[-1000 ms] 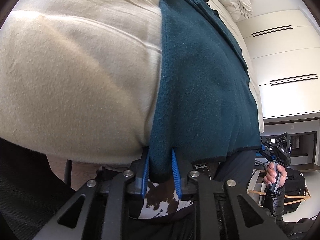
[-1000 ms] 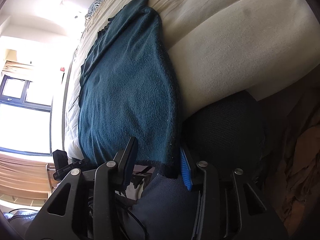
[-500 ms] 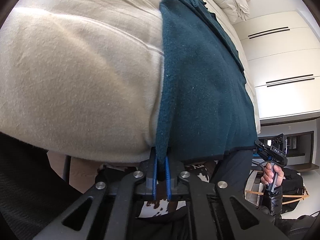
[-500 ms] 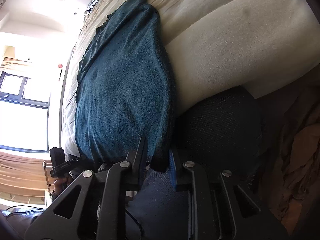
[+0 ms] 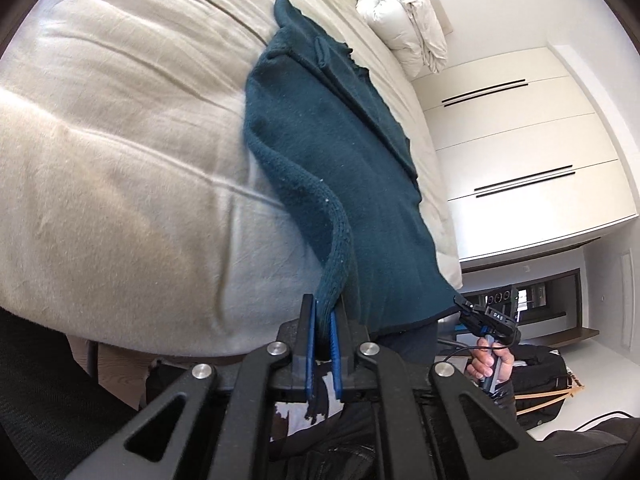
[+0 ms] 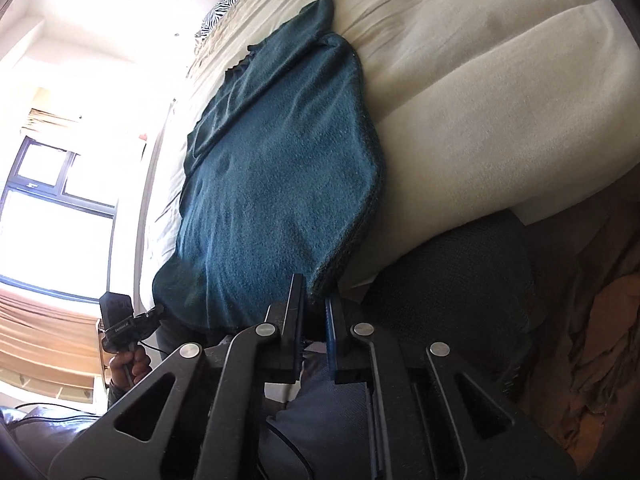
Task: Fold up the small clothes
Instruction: 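Grasp the hem with both grippers and lift it toward the collar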
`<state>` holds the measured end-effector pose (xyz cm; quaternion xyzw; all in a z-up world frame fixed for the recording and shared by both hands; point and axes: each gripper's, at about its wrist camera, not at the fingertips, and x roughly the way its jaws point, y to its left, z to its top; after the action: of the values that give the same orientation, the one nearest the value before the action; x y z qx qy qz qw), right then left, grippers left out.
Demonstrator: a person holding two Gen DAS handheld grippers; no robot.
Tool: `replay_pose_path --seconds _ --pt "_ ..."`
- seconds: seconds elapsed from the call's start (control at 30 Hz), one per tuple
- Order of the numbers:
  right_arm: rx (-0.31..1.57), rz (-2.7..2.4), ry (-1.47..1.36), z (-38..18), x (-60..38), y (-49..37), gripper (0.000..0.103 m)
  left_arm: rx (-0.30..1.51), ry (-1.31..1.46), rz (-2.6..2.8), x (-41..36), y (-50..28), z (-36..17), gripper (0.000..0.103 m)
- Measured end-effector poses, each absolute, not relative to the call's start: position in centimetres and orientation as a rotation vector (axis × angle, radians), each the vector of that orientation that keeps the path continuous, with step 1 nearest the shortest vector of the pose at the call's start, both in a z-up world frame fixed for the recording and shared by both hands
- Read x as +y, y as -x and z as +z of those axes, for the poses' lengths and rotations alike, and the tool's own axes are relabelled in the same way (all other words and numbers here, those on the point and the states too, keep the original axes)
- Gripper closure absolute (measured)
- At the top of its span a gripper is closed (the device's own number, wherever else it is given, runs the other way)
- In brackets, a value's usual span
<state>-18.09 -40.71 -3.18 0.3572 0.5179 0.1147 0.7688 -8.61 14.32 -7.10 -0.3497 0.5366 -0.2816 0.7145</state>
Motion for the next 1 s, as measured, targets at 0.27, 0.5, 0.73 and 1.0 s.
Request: replay_pose_path --seconds 0.27,0.5,0.73,1.0 --pt "1.002 0.295 -0.827 -0.9 -40.6 16.1 0.095 1.100 0.885 -0.678 14.3 6.9 -5.4 0.096" --pt "0.907 0.308 -0.880 0.6 -40.9 13.2 0.095 1.009 0.959 -0.702 15.7 4.1 -3.3 0.096" --pt "0.853 0.315 -0.893 1.7 -41.0 9.0 0.095 0.928 0.977 -0.678 17.2 0.9 -1.6 0.100" --pt "0.866 0.342 -0.904 0.9 -40.5 7.9 0.095 1.053 0.888 -0.511 18.0 2.8 -4.5 0.036"
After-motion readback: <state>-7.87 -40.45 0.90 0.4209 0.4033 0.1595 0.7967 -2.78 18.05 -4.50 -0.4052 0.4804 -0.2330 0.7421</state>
